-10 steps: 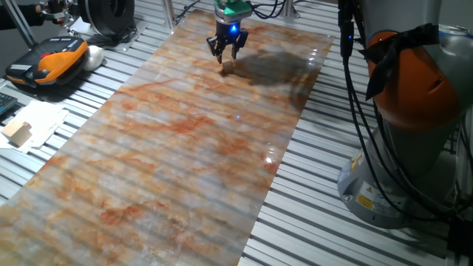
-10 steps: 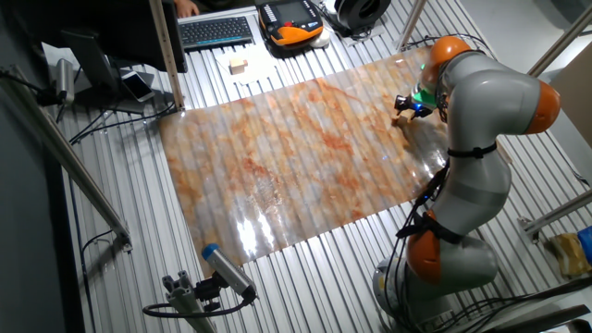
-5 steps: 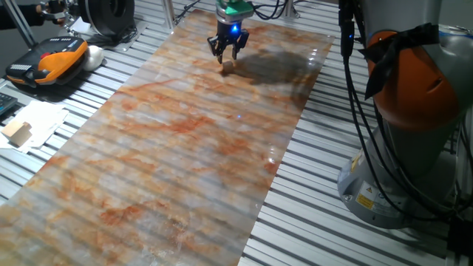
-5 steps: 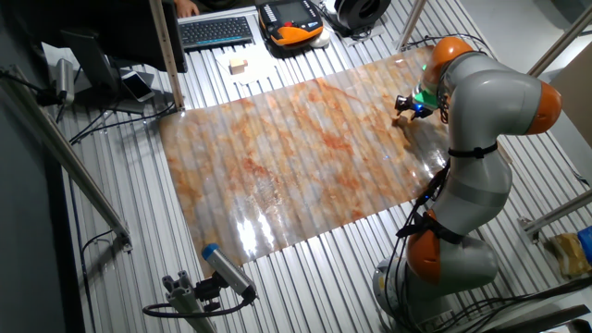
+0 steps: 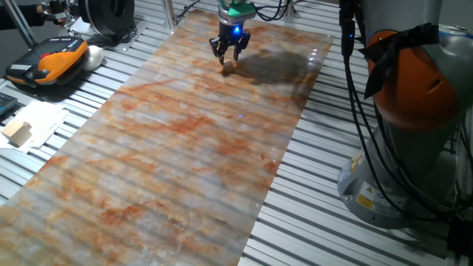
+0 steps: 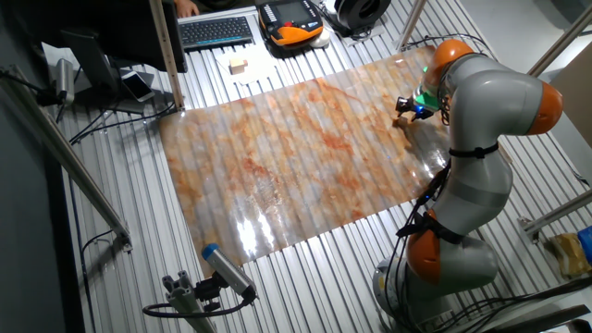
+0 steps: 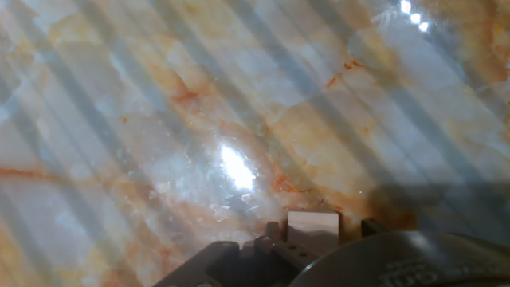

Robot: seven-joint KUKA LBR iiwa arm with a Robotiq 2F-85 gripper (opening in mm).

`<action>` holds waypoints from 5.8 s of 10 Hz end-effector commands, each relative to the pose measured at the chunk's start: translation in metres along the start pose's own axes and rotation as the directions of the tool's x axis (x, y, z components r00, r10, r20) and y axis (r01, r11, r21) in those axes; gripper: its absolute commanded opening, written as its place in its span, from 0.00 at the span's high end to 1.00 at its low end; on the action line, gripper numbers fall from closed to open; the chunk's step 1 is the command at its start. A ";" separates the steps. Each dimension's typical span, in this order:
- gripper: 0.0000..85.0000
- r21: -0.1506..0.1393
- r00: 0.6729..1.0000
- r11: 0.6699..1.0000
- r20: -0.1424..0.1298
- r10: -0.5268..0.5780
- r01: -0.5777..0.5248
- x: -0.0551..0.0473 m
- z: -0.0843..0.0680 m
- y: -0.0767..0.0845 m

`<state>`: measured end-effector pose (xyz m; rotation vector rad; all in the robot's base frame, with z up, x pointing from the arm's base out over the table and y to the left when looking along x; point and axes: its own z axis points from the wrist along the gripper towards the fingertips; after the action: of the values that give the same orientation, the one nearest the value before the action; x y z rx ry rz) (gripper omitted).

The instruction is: Pick up the small block on the left and move it to the right

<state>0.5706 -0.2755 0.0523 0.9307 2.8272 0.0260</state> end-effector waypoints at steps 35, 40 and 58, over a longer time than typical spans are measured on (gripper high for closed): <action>0.40 0.004 0.999 0.999 -0.021 -0.033 0.033 -0.002 0.005 0.002; 0.60 -0.018 0.999 0.999 -0.025 -0.034 0.033 -0.001 0.006 0.002; 0.40 -0.003 1.000 1.000 -0.009 -0.017 0.017 0.000 0.006 0.001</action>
<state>0.5724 -0.2748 0.0467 0.9104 2.8422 0.0319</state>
